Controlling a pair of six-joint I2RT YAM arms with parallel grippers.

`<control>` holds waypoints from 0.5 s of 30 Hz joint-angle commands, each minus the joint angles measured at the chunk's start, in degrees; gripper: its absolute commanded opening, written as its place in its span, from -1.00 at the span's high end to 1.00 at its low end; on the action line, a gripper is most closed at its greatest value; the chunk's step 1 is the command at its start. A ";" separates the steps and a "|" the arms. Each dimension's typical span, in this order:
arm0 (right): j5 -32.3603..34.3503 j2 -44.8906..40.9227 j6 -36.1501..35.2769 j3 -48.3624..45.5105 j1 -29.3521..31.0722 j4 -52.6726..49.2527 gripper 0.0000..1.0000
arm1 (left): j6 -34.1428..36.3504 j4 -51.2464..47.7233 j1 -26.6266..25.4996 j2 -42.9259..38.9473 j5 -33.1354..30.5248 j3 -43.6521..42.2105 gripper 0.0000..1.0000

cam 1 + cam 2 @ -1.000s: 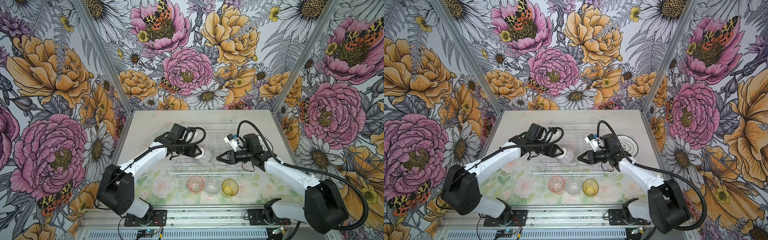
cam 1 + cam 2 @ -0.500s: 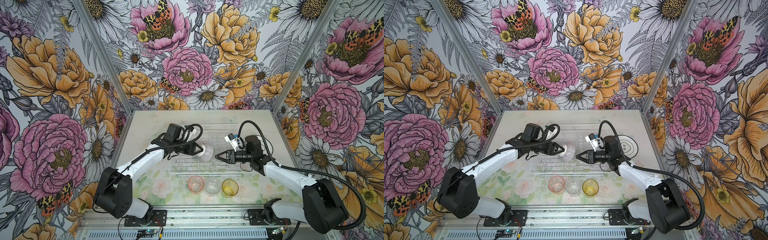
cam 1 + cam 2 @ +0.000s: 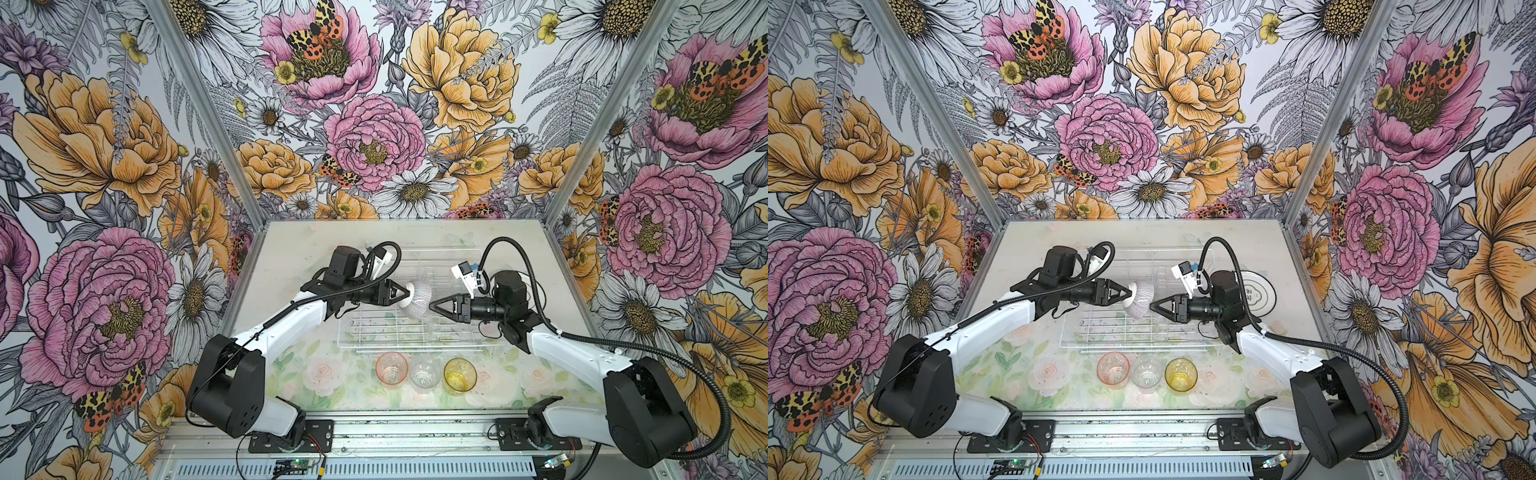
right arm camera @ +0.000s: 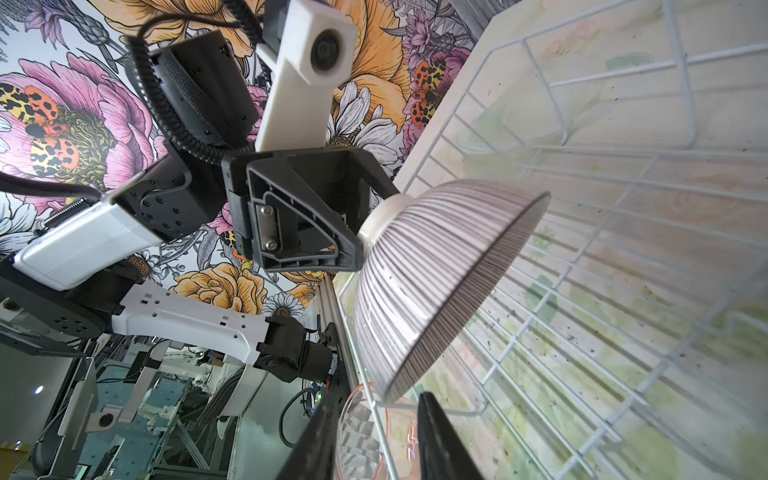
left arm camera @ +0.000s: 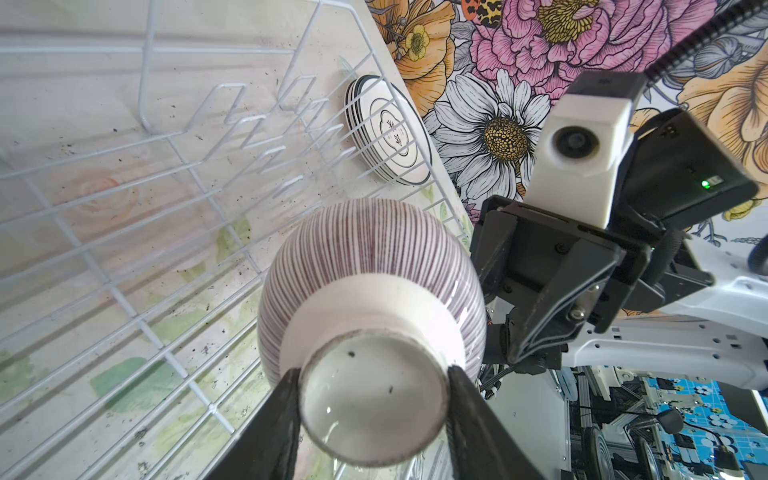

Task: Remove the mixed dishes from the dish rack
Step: 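Close the right gripper on the bowl rim held by the left gripper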

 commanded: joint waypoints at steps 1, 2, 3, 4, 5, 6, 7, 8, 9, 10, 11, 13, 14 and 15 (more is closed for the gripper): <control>-0.69 -0.11 1.78 -0.63 -0.14 5.07 0.31 | -1.76 5.92 0.61 -1.98 3.70 -0.68 0.03; -0.76 0.06 2.28 -0.66 -0.19 5.97 0.31 | -2.02 6.16 0.56 -1.97 3.84 -0.76 0.03; -0.73 0.13 2.76 -0.80 -0.14 6.91 0.31 | -2.16 6.45 0.56 -1.97 3.96 -0.90 0.03; -0.73 0.30 3.19 -0.74 -0.19 7.63 0.31 | -2.37 6.86 0.55 -1.97 4.22 -0.98 0.04; -0.67 0.51 3.57 -0.76 -0.15 8.35 0.31 | -2.70 7.33 0.62 -1.97 4.38 -1.20 0.04; -0.68 0.76 3.93 -0.71 -0.07 9.05 0.31 | -2.98 7.83 0.58 -1.97 4.54 -1.37 0.04; -0.66 0.94 4.20 -0.70 -0.07 9.59 0.31 | -3.27 8.44 0.58 -1.96 4.78 -1.46 0.04; -0.69 1.24 4.73 -0.73 -0.07 10.41 0.31 | -3.71 9.16 0.56 -1.89 5.12 -1.68 0.04; -0.68 1.56 5.17 -0.73 -0.05 11.21 0.31 | -4.12 9.74 0.54 -1.88 5.28 -1.75 0.04; -0.75 1.88 5.57 -0.74 -0.05 11.84 0.31 | -4.27 10.08 0.54 -1.88 5.42 -1.81 0.04; -0.82 2.17 6.06 -0.86 0.09 12.70 0.31 | -4.53 10.56 0.56 -1.80 5.59 -1.91 0.04; -1.03 2.74 7.05 -1.03 0.24 14.64 0.31 | -5.08 11.43 0.56 -1.79 5.86 -2.15 0.04; -1.04 2.99 7.68 -1.09 0.35 15.57 0.31 | -5.34 11.92 0.57 -1.71 6.04 -2.25 0.04; -1.02 3.29 8.06 -1.08 0.45 16.42 0.31 | -5.81 12.80 0.54 -1.64 6.20 -2.47 0.03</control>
